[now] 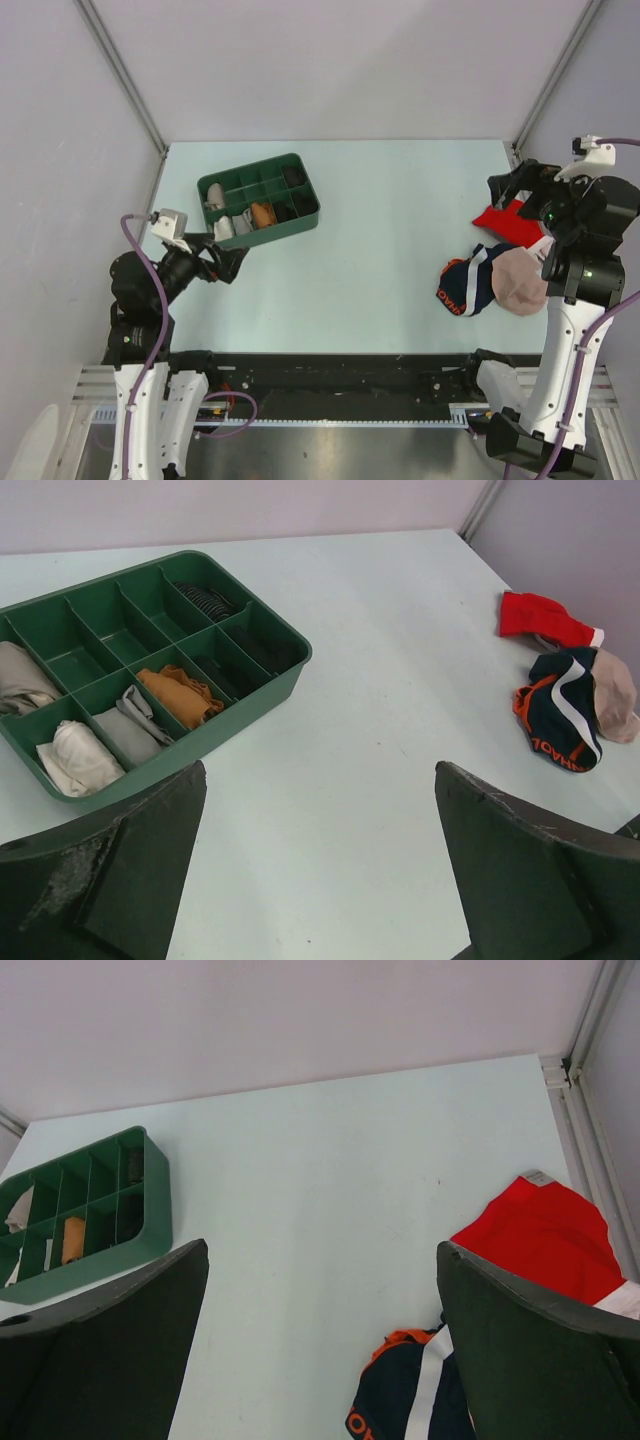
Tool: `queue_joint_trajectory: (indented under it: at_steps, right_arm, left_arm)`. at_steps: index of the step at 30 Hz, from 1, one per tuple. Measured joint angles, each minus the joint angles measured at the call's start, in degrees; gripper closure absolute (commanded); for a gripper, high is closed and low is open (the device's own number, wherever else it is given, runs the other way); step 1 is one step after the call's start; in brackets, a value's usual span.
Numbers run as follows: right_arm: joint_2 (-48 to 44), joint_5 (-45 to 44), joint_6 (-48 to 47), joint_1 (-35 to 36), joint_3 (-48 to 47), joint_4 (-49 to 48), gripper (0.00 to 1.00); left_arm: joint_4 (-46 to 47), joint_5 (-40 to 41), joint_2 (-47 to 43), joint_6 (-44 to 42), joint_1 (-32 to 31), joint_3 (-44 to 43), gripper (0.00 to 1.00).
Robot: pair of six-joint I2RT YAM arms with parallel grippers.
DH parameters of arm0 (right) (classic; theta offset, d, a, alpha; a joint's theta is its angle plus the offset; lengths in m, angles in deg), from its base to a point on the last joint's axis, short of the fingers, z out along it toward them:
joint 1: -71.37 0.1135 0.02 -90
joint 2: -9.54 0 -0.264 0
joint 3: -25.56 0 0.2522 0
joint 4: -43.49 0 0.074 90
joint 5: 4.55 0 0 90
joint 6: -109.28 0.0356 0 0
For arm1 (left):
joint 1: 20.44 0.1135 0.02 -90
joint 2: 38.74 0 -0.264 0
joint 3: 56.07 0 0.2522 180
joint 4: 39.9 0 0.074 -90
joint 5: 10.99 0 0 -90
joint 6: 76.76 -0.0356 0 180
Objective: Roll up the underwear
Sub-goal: Pick up the underwear.
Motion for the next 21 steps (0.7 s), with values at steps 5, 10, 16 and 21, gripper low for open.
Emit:
queue_joint_trajectory:
  at_steps: [5, 10, 16, 21]
  right_arm:
    - [-0.07, 0.07, -0.44, -1.38, 0.00, 0.81, 0.00]
    - [0.42, 2.03, -3.78, -2.40, 0.00, 1.99, 0.00]
    - [2.43, 8.55, -9.97, -3.15, 0.00, 4.48, 0.00]
    - [5.29, 9.64, -16.33, -3.21, 0.00, 7.54, 0.00]
  left_arm:
    - [1.57, -0.52, 0.00, 0.00, -0.20, 0.83, 0.00]
    - [3.13, -0.59, 0.02, 0.04, -0.33, 3.52, 0.00]
    - [5.77, -0.61, 0.26, 0.81, -0.35, 6.82, 0.00]
    - [8.81, -0.68, 1.14, 1.60, -0.35, 8.59, 0.00]
